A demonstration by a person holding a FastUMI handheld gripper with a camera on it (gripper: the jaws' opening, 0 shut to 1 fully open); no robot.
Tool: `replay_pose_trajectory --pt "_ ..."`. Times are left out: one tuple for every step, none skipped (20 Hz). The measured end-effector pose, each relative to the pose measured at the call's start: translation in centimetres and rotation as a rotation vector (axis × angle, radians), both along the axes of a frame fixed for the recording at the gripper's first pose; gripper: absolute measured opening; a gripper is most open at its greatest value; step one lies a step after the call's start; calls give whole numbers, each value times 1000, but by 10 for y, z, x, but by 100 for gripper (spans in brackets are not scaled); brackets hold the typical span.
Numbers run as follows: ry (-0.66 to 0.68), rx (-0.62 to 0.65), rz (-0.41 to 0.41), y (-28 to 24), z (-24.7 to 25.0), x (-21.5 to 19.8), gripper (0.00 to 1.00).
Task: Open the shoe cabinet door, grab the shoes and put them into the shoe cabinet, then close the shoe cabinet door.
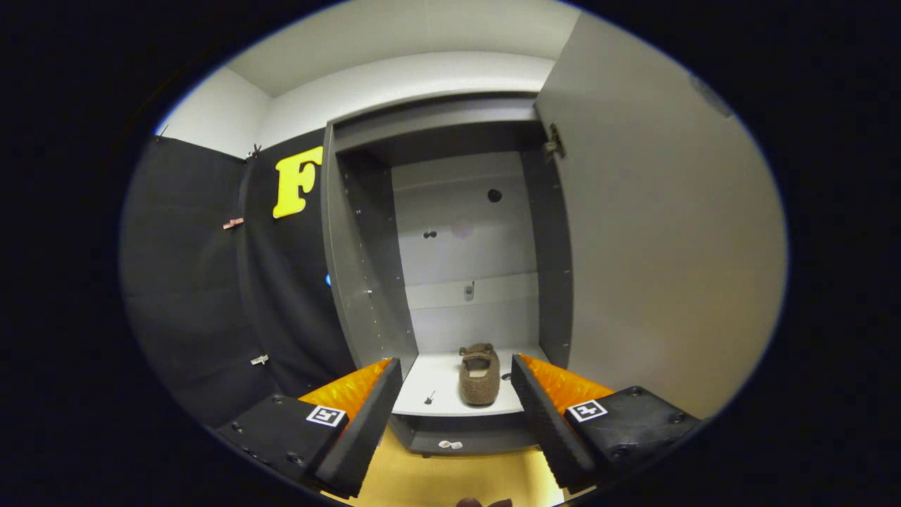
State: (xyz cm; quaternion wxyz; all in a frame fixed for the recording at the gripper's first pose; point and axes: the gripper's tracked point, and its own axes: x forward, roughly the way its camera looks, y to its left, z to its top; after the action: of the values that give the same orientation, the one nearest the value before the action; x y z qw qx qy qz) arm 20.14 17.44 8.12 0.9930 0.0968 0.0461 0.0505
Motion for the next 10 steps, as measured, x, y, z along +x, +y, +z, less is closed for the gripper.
replay_pose_trajectory --pt "-20 -17 -18 -9 3 -14 98" --pt "-32 -31 -31 -15 4 -28 98" --pt "-44 -40 -43 -22 7 -40 98" --pt "-51 -43 -56 -29 8 -52 98" --pt "-58 -40 -59 -35 10 -64 98" --pt "-61 -31 -62 -42 12 -77 98" --pt "-67 -23 -45 -44 15 -89 98" --pt "-74 -7 -16 -45 16 -100 98" --pt "-66 10 8 -47 16 -113 98" --pt "-63 16 14 -56 13 -121 98"
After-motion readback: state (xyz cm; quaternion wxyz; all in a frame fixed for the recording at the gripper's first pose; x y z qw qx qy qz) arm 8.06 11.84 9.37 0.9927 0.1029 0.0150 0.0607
